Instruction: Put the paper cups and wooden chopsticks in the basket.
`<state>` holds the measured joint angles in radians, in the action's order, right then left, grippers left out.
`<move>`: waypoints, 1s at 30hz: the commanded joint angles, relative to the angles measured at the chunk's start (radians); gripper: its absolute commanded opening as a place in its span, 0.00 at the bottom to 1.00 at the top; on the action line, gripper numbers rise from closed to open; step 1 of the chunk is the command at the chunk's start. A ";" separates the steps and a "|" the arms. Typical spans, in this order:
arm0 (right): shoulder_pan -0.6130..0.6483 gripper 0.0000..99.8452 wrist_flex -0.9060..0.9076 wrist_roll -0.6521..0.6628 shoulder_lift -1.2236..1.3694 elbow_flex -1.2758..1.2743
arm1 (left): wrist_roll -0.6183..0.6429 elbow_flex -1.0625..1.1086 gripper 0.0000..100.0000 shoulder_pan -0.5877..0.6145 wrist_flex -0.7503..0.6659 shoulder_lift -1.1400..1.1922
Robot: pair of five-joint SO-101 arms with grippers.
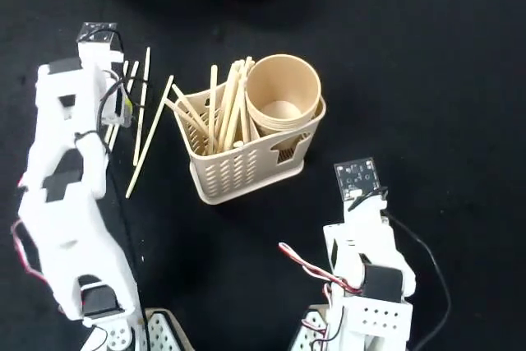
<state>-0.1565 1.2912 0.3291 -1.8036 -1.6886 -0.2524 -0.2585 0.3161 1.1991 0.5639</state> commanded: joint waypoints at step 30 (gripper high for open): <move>0.011 0.01 0.005 0.006 -0.070 0.004 | -0.048 -1.392 0.03 0.012 0.563 0.798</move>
<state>-0.1565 1.2912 0.3291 -1.8036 -1.6886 -0.3552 -1.6118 0.3161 1.7576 1.3955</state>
